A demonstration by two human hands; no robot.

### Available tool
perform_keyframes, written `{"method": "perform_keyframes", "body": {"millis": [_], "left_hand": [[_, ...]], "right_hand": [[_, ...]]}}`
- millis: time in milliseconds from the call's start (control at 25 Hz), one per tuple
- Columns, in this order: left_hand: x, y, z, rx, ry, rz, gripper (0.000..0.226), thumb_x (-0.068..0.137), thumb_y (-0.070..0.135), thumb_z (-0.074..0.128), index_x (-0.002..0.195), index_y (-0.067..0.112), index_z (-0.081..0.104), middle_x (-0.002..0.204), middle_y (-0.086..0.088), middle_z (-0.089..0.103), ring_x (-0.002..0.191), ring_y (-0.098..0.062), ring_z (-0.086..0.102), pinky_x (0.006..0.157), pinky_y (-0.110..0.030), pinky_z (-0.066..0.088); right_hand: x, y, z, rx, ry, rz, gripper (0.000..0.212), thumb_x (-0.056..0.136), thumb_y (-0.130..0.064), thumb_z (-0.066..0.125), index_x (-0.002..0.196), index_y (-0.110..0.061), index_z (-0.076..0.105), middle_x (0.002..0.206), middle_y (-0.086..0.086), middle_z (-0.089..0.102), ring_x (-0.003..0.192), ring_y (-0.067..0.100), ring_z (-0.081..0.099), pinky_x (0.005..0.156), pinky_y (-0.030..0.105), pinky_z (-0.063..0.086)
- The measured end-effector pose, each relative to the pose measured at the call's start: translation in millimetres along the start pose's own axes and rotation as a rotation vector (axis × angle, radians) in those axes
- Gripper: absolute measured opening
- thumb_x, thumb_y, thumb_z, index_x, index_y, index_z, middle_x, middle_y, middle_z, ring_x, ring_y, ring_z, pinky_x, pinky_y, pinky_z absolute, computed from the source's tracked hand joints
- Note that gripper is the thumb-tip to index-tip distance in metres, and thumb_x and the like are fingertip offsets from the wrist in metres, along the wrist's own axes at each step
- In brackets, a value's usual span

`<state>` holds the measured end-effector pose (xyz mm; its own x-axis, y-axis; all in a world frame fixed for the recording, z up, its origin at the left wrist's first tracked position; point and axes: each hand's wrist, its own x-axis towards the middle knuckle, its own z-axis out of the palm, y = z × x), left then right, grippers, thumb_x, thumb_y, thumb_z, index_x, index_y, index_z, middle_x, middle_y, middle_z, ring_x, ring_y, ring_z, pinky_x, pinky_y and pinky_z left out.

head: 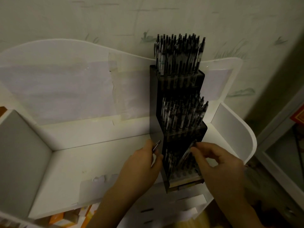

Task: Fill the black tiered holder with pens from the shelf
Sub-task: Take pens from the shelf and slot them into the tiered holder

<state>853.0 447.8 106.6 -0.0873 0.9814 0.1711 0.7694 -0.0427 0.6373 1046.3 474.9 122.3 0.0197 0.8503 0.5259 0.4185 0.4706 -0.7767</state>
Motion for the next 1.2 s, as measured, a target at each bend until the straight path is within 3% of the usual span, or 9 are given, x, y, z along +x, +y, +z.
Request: {"method": "perform_keyframes", "body": {"millis": [80,240,520,800,1000,1200], "left_hand": [[0.4,0.0,0.9,-0.001,-0.003,0.003,0.013,0.097,0.036,0.049,0.097,0.024,0.046,0.063,0.007,0.049,0.051,-0.007,0.046,0.05,-0.02,0.038],[0.0,-0.4,2.0,-0.007,-0.011,0.005,0.012,0.096,0.035,0.05,0.098,0.024,0.046,0.062,0.008,0.048,0.05,-0.006,0.044,0.049,-0.021,0.037],[-0.8,0.4,-0.4,-0.017,-0.015,-0.007,0.011,0.097,0.035,0.049,0.097,0.024,0.046,0.061,0.006,0.048,0.05,-0.007,0.044,0.048,-0.019,0.034],[-0.4,5.0,2.0,-0.037,-0.041,0.005,0.01,0.096,0.037,0.049,0.097,0.027,0.047,0.064,0.006,0.051,0.054,-0.008,0.049,0.058,-0.032,0.049],[0.7,12.5,7.0,-0.074,-0.073,0.037,0.008,0.096,0.033,0.05,0.096,0.026,0.054,0.066,0.01,0.052,0.056,-0.003,0.05,0.048,-0.015,0.037],[2.7,25.5,11.4,-0.147,-0.135,0.091,0.009,0.096,0.028,0.05,0.095,0.024,0.058,0.07,0.004,0.059,0.063,-0.011,0.054,0.053,-0.026,0.042]], "right_hand": [[-5.8,14.8,8.6,-0.027,-0.011,-0.003,0.016,0.077,-0.012,0.076,0.093,-0.016,0.075,0.081,-0.02,0.067,0.081,-0.013,0.063,0.075,-0.003,0.042],[-14.8,35.4,23.7,-0.048,-0.052,0.048,0.019,0.08,-0.015,0.076,0.099,-0.015,0.075,0.086,-0.009,0.072,0.085,-0.003,0.067,0.077,0.005,0.05],[-30.1,54.7,40.2,-0.126,-0.141,0.105,0.016,0.08,-0.014,0.077,0.095,-0.015,0.075,0.081,-0.01,0.071,0.075,0.0,0.067,0.073,0.005,0.051],[-27.6,49.4,30.9,-0.044,-0.143,0.217,0.025,0.077,-0.019,0.08,0.102,-0.02,0.075,0.088,-0.011,0.072,0.082,0.0,0.068,0.077,0.014,0.055],[-12.6,25.3,15.6,0.048,-0.079,0.109,0.026,0.077,-0.014,0.078,0.102,-0.018,0.075,0.088,-0.011,0.071,0.082,0.003,0.067,0.074,0.012,0.053],[-2.8,12.3,10.6,0.209,-0.31,0.139,0.03,0.081,-0.029,0.066,0.11,-0.021,0.071,0.099,-0.011,0.067,0.095,0.009,0.066,0.082,0.02,0.054]]}}
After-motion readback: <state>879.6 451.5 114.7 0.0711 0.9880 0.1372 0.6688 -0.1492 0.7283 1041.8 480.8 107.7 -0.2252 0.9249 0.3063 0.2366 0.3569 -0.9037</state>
